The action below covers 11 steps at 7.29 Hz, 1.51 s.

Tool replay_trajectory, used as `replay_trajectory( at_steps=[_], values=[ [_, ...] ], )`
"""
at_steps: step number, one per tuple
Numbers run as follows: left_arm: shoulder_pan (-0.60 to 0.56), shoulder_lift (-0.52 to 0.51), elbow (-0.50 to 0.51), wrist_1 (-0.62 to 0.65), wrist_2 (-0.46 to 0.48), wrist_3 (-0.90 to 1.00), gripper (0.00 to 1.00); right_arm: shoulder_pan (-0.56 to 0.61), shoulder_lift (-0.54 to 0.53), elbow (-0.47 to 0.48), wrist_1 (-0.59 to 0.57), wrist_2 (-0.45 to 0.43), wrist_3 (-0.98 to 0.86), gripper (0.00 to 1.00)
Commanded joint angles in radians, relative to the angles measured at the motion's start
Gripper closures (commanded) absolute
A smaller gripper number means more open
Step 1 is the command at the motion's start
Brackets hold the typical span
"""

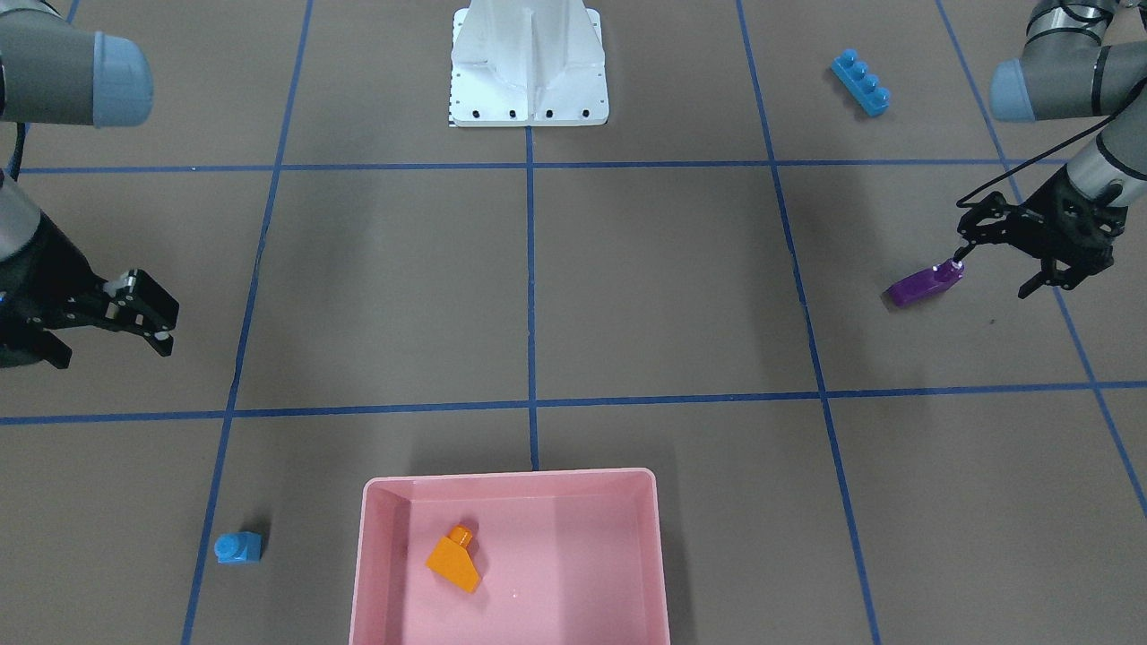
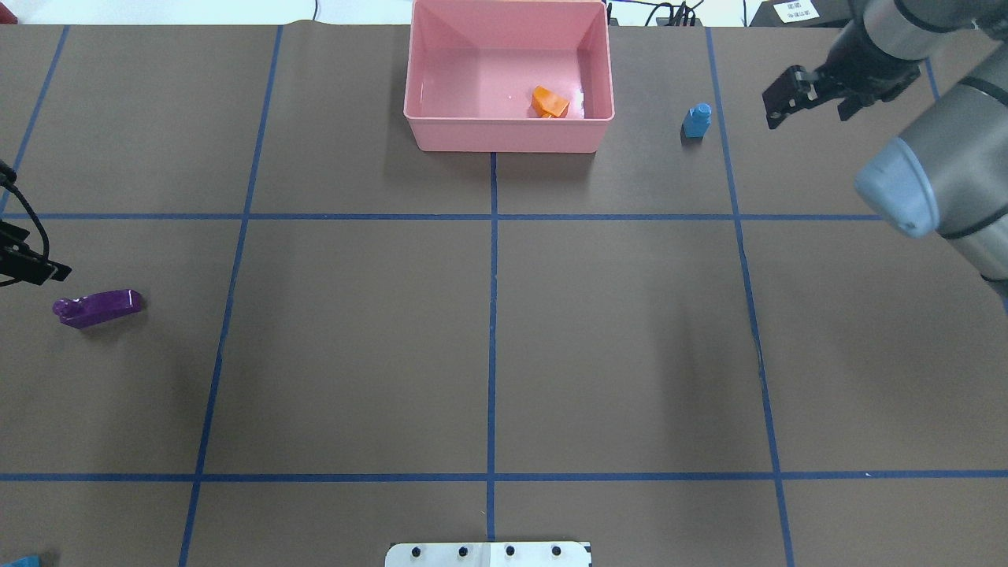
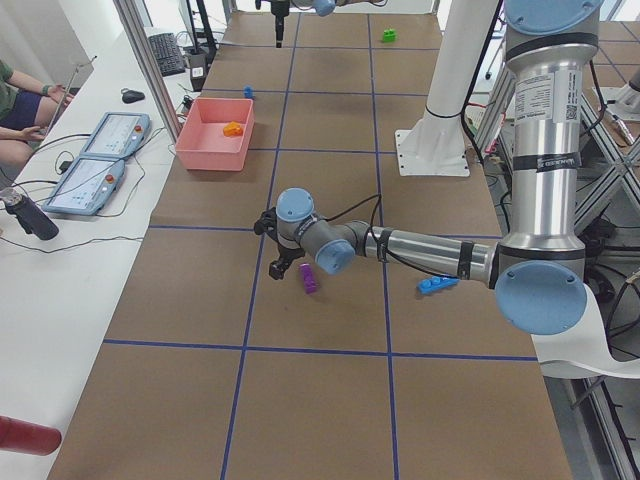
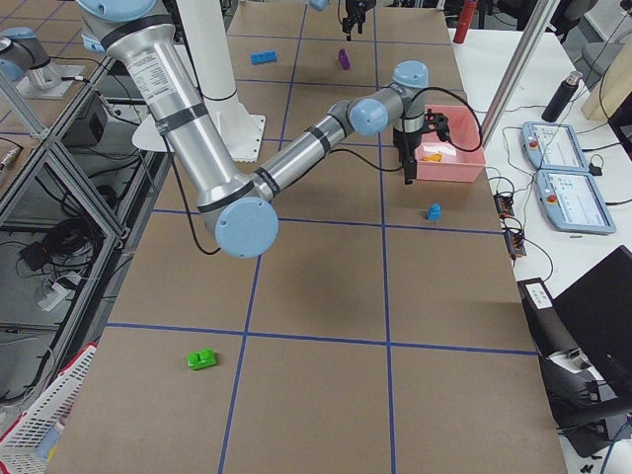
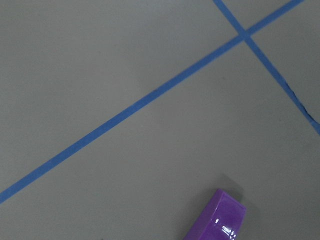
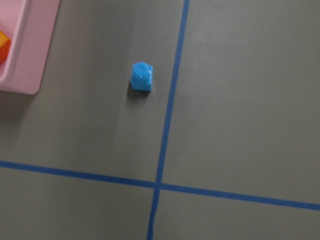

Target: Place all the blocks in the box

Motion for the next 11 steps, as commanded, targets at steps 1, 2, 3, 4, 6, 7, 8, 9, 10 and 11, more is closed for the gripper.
replay_trajectory(
  at_steps=[1, 2, 3, 4, 6, 7, 8, 9, 10, 11],
  values=[
    [0.051, 0.014, -0.002, -0.003, 0.040, 0.108, 0.00, 0.000, -0.202, 0.135, 0.069, 0.001, -0.013, 0.00],
    [0.059, 0.022, -0.002, -0.005, 0.045, 0.168, 0.00, 0.000, -0.260, 0.141, 0.144, 0.019, -0.010, 0.00],
    [0.077, 0.026, -0.002, -0.005, 0.047, 0.181, 0.00, 0.000, -0.290, 0.144, 0.172, 0.022, -0.010, 0.00],
    [0.123, 0.028, -0.002, -0.005, 0.092, 0.179, 0.00, 0.000, -0.292, 0.146, 0.173, 0.022, -0.008, 0.00],
    [0.174, 0.028, 0.008, -0.005, 0.128, 0.181, 0.00, 0.000, -0.293, 0.146, 0.173, 0.024, -0.002, 0.00],
    [0.181, 0.028, 0.014, -0.003, 0.128, 0.181, 0.01, 0.000, -0.293, 0.146, 0.173, 0.024, -0.002, 0.00],
    [0.185, 0.026, 0.017, -0.003, 0.128, 0.181, 0.13, 0.000, -0.292, 0.146, 0.173, 0.024, -0.002, 0.00],
    [0.186, 0.026, 0.027, -0.003, 0.128, 0.181, 0.36, 0.000, -0.292, 0.148, 0.173, 0.024, -0.001, 0.00],
    [0.189, 0.022, 0.040, -0.003, 0.128, 0.181, 0.48, 0.000, -0.292, 0.148, 0.173, 0.024, 0.000, 0.00],
    [0.189, 0.020, 0.041, -0.002, 0.128, 0.178, 0.73, 0.000, -0.290, 0.149, 0.173, 0.024, 0.000, 0.00]
  ],
)
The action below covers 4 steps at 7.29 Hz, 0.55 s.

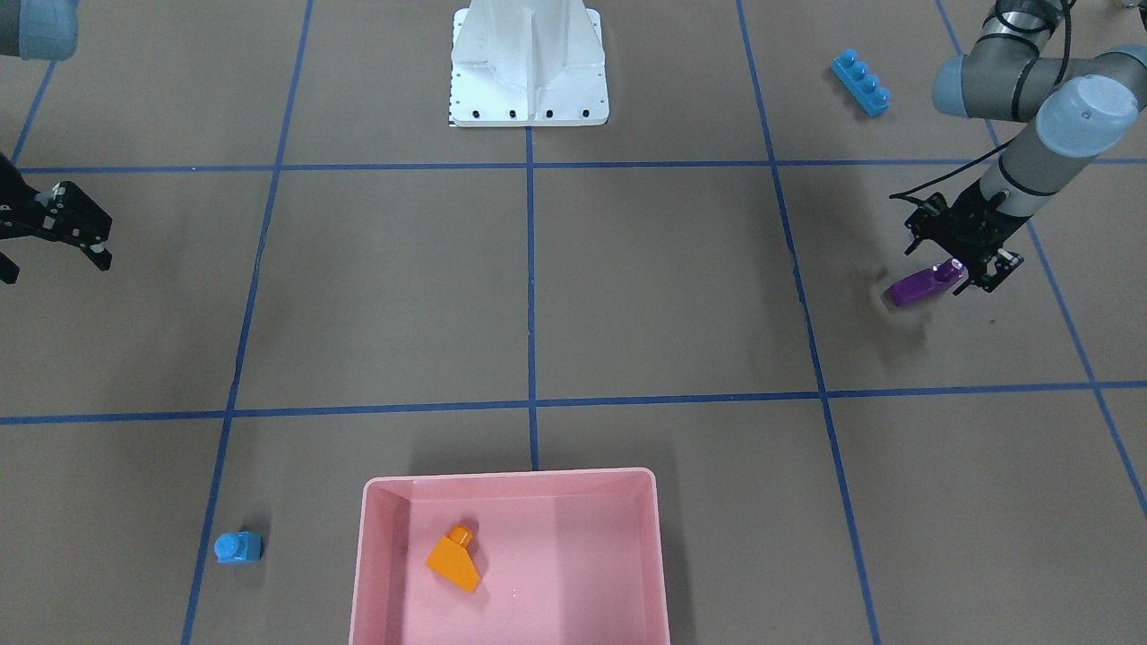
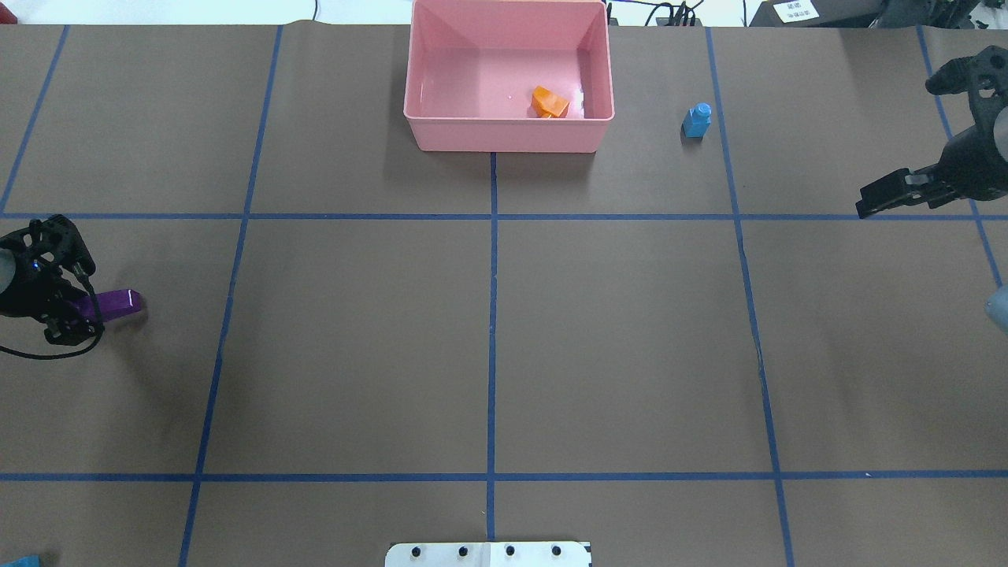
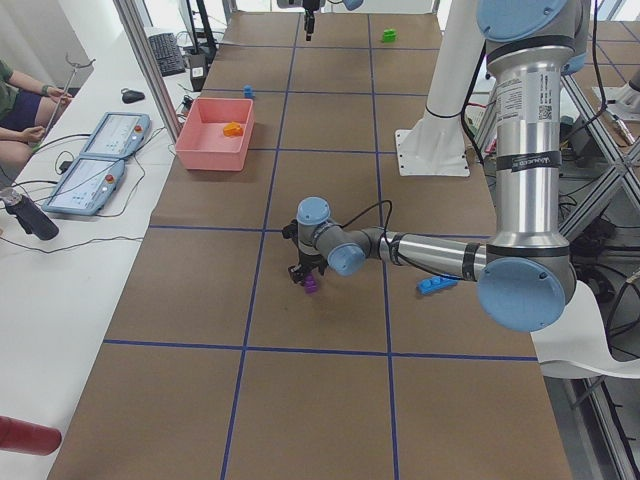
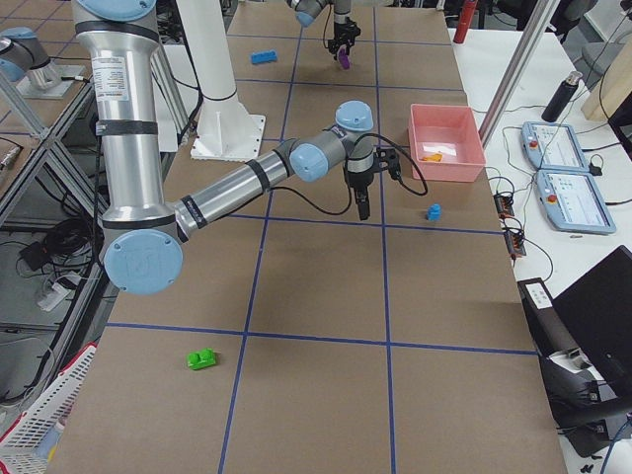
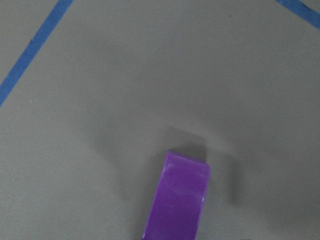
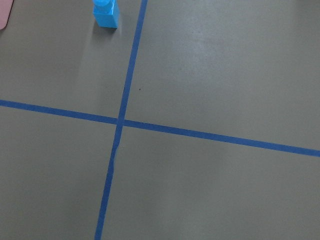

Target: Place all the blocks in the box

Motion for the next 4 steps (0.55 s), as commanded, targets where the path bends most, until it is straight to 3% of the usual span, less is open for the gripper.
replay_trajectory(
  at_steps=[1, 2, 4],
  values=[
    [0.000, -0.003, 0.001, 0.001, -0.001, -0.013, 1.00, 0.000, 0.001, 0.001, 0.000, 0.000, 0.000, 0.00],
    [-0.003, -0.004, -0.008, 0.001, -0.003, -0.018, 1.00, -0.002, 0.003, 0.001, 0.000, 0.000, 0.000, 0.00],
    [-0.006, -0.013, -0.076, 0.001, 0.000, -0.304, 1.00, -0.002, 0.009, -0.008, 0.000, 0.000, -0.003, 0.00]
  ],
)
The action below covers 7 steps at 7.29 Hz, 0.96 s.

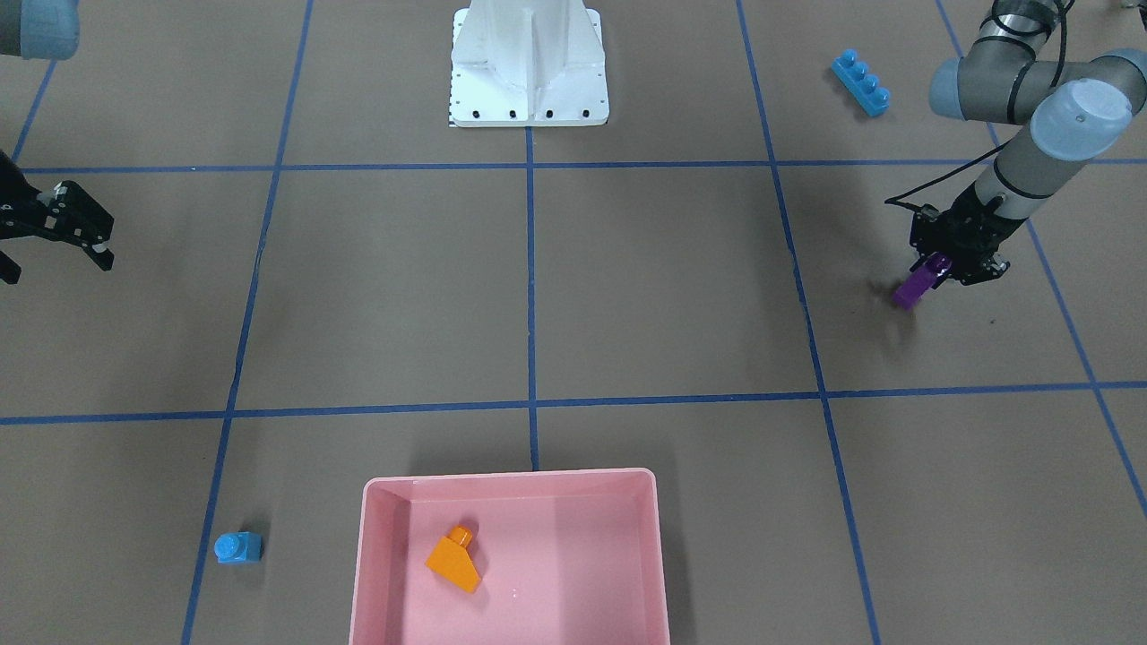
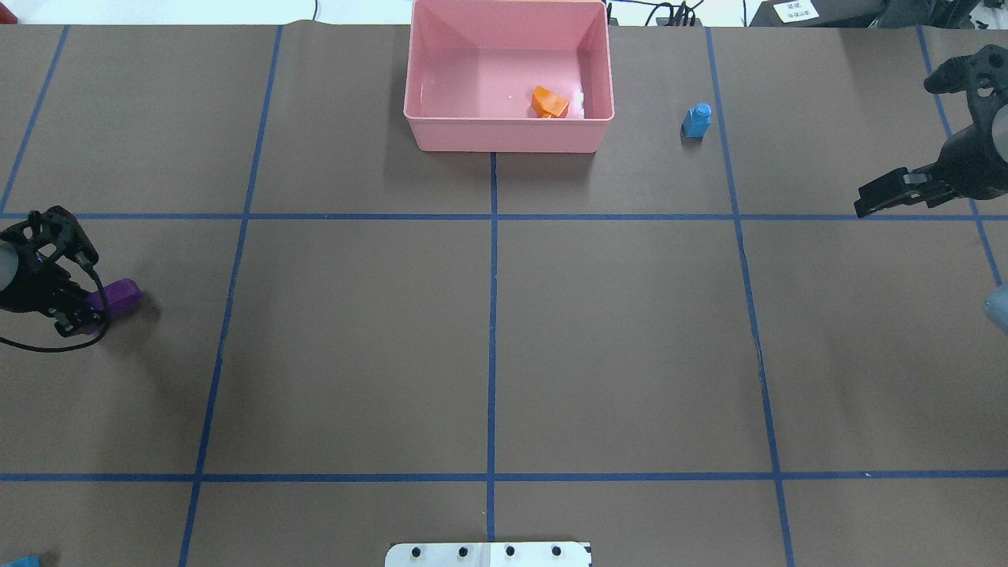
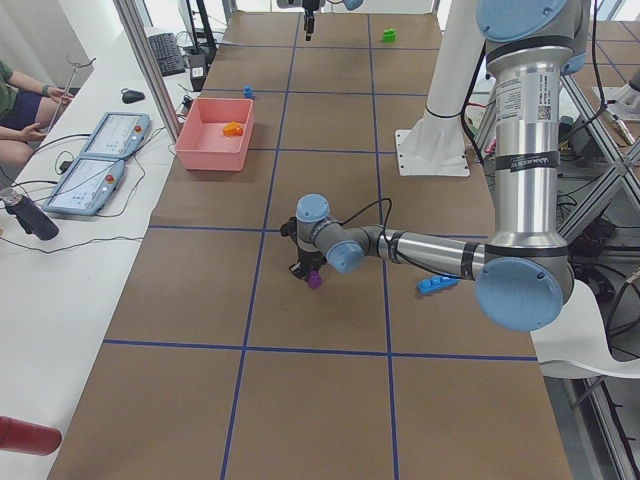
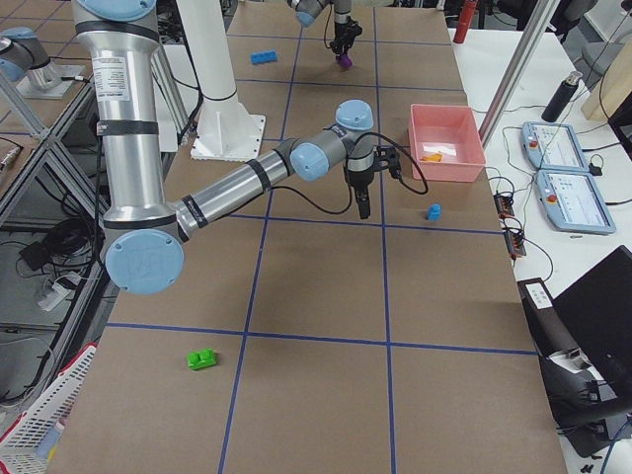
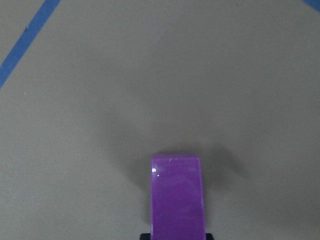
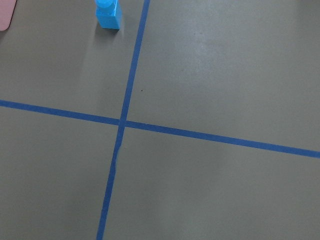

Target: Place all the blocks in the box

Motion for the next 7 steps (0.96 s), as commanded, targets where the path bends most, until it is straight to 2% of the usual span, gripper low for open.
replay_trajectory(
  at_steps=[1, 3, 4, 5, 6, 7],
  values=[
    [-0.002, -0.018, -0.081, 0.005, -0.002, -0.323, 1.00, 0.000, 0.007, -0.012, 0.000, -0.002, -0.004, 0.00],
    [0.001, -0.154, -0.084, 0.014, -0.005, -0.725, 1.00, -0.002, 0.015, -0.035, 0.005, -0.005, -0.001, 0.00],
    [0.003, -0.237, -0.078, 0.059, -0.008, -0.825, 1.00, -0.002, 0.038, -0.049, 0.005, -0.005, 0.005, 0.00],
    [0.003, -0.373, -0.078, 0.225, -0.008, -0.878, 1.00, -0.003, 0.055, -0.062, 0.005, -0.005, 0.002, 0.01],
    [0.004, -0.538, -0.071, 0.450, -0.008, -0.886, 1.00, -0.003, 0.084, -0.088, 0.005, -0.005, -0.001, 0.01],
    [0.006, -0.696, -0.011, 0.592, -0.008, -0.889, 1.00, -0.003, 0.119, -0.113, 0.005, -0.005, -0.001, 0.01]
  ],
)
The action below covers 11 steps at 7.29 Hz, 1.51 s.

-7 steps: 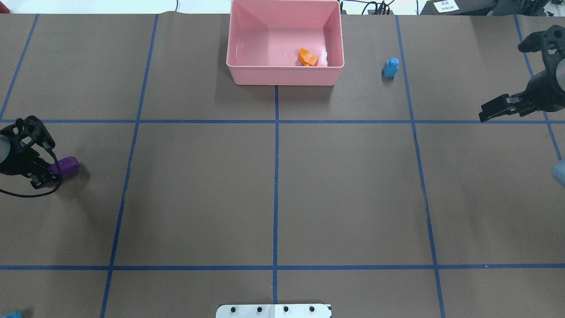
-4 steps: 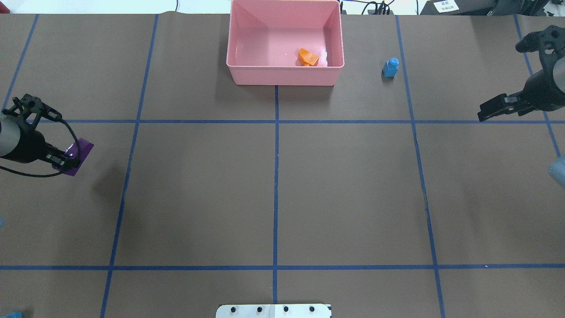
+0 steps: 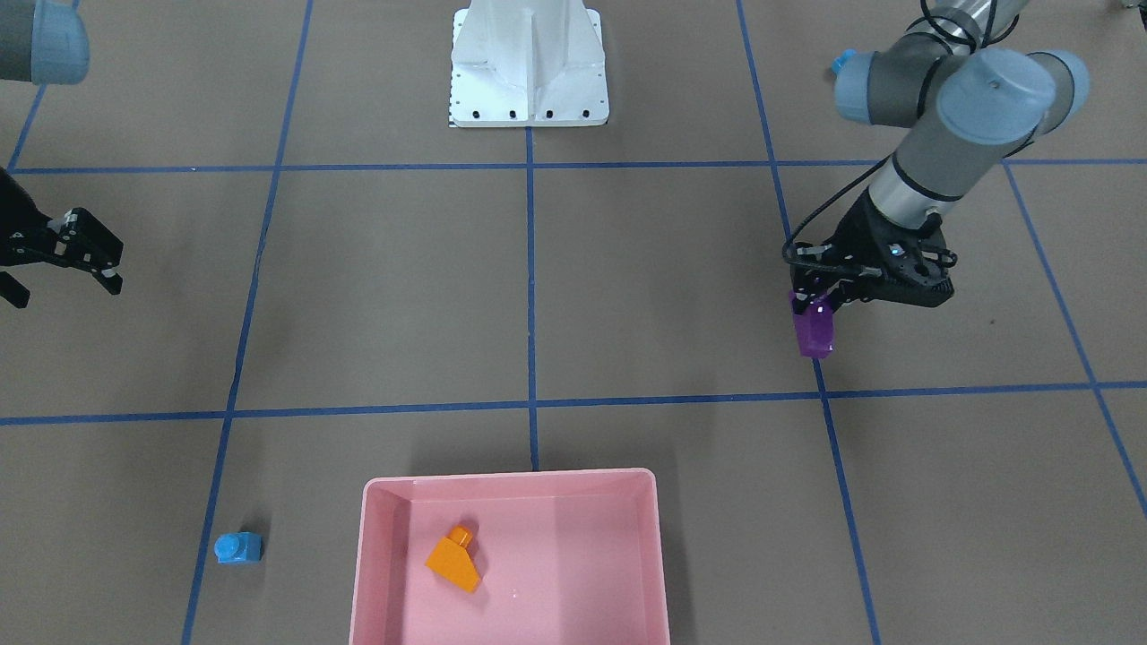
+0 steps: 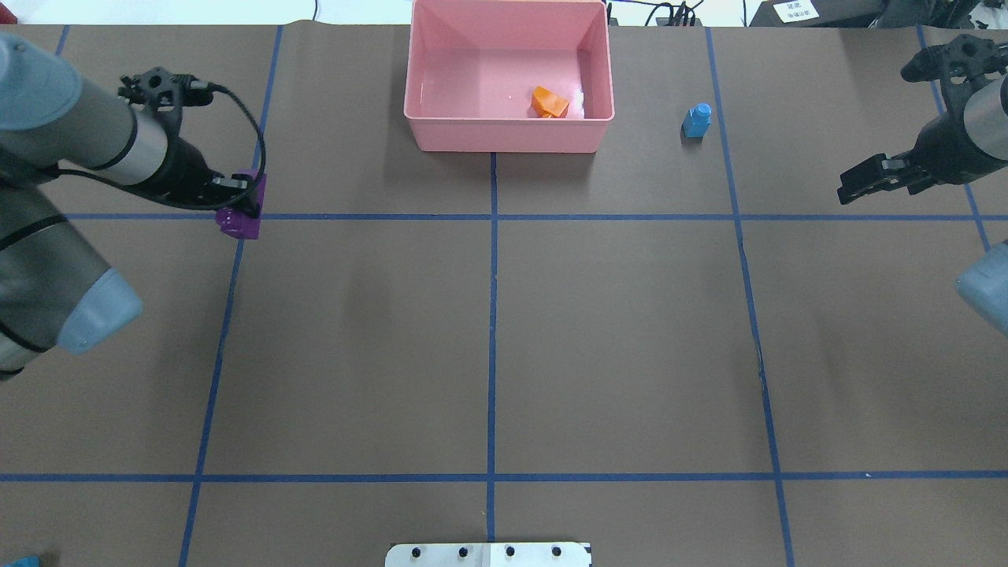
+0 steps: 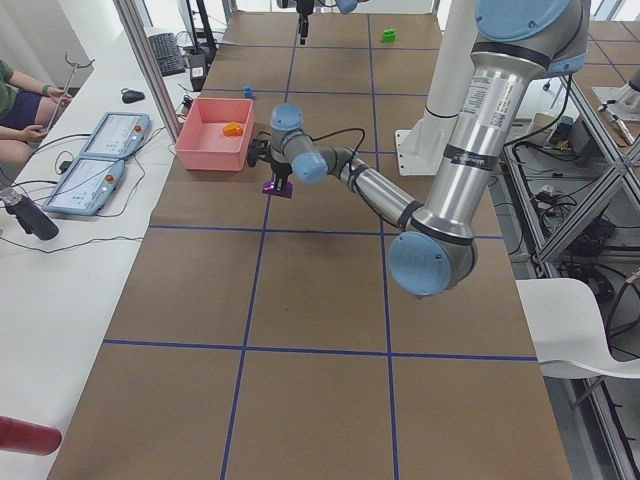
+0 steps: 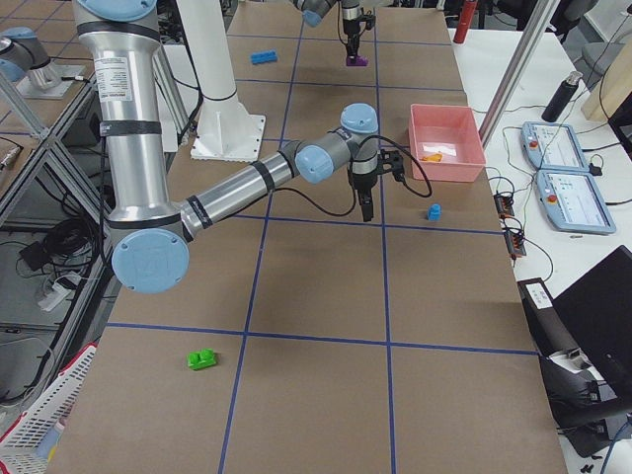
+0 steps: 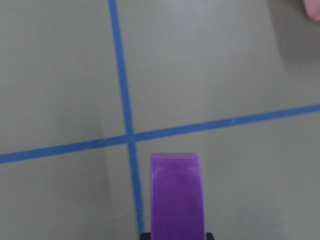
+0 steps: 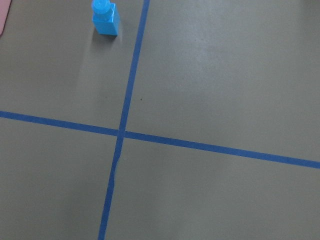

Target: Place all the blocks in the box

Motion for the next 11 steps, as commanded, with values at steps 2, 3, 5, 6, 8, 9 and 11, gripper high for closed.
replay_trajectory(
  at_steps=[2, 3, 5, 6, 8, 9, 11],
  values=[
    [0.003, -0.422, 0.280, 0.224, 0.000, -0.083, 1.00, -0.002, 0.064, -0.052, 0.000, 0.000, -0.004, 0.01],
    [0.005, -0.554, 0.441, 0.221, 0.000, -0.095, 1.00, -0.002, 0.093, -0.085, 0.000, 0.000, -0.006, 0.01],
    [-0.006, -0.705, 0.691, 0.180, 0.004, -0.142, 1.00, -0.002, 0.109, -0.102, -0.002, -0.002, -0.006, 0.01],
    [-0.018, -0.764, 0.821, 0.115, 0.004, -0.189, 1.00, -0.002, 0.115, -0.113, 0.000, 0.000, -0.006, 0.01],
    [-0.018, -0.841, 1.047, -0.084, 0.026, -0.318, 1.00, -0.002, 0.127, -0.136, 0.000, 0.000, -0.010, 0.01],
    [-0.018, -0.870, 1.144, -0.170, 0.076, -0.346, 1.00, -0.002, 0.130, -0.136, 0.000, 0.000, -0.012, 0.01],
    [-0.018, -0.879, 1.185, -0.215, 0.080, -0.355, 0.78, -0.002, 0.130, -0.138, 0.000, 0.000, -0.012, 0.01]
  ],
)
